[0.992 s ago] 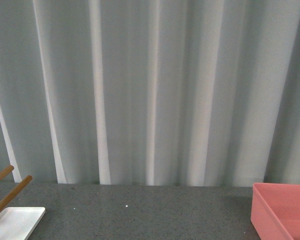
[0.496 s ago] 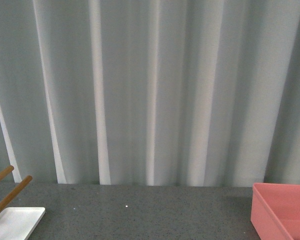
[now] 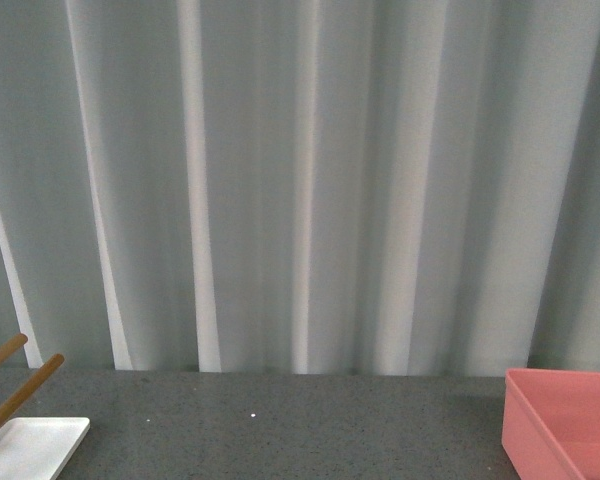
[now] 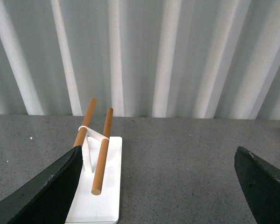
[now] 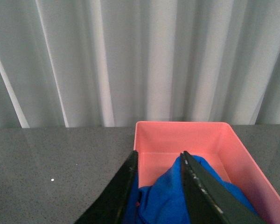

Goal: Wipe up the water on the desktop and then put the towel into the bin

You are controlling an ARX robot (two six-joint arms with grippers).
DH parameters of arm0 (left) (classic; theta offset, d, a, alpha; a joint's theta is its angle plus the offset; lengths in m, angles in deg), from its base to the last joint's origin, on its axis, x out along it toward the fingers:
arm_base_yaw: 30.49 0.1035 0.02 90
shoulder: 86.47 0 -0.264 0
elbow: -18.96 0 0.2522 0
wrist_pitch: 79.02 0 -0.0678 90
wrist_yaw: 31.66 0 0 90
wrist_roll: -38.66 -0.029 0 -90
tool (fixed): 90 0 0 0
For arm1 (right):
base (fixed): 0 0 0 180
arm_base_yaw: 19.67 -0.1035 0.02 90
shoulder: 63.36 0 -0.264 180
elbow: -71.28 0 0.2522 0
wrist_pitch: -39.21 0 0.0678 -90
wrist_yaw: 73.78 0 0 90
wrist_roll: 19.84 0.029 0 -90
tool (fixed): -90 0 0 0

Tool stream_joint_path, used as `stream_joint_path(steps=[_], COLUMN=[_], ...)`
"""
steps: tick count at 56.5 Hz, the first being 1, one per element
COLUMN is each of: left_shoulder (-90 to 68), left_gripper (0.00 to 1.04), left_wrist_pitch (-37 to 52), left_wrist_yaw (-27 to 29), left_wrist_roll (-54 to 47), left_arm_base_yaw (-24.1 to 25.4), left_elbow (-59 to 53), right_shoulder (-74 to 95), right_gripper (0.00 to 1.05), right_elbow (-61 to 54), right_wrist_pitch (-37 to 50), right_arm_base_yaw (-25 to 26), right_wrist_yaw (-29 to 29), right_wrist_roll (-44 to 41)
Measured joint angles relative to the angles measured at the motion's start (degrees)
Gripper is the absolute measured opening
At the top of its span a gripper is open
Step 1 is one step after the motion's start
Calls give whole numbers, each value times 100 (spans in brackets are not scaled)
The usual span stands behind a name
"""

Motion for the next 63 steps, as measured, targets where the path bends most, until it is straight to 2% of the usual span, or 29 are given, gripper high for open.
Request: stream_joint_path(steps=[18, 21, 25, 63], left_shoulder=[0, 0, 0, 0], left_gripper=[98, 98, 98, 98], left_wrist_pitch=[-2, 0, 0, 0], left_wrist_yaw=[0, 0, 0, 2], left_wrist_roll=[0, 0, 0, 0], left_arm_base_yaw=[0, 0, 0, 0], left_elbow=[0, 0, 0, 0], right_shoulder=[0, 0, 0, 0], right_gripper=[93, 100, 97, 98], right_elbow=[0, 0, 0, 0], right_wrist_pitch=[0, 0, 0, 0], right_arm_base_yaw=[0, 0, 0, 0], right_wrist_yaw=[0, 0, 0, 0], right_wrist_roll=[0, 7, 4, 7])
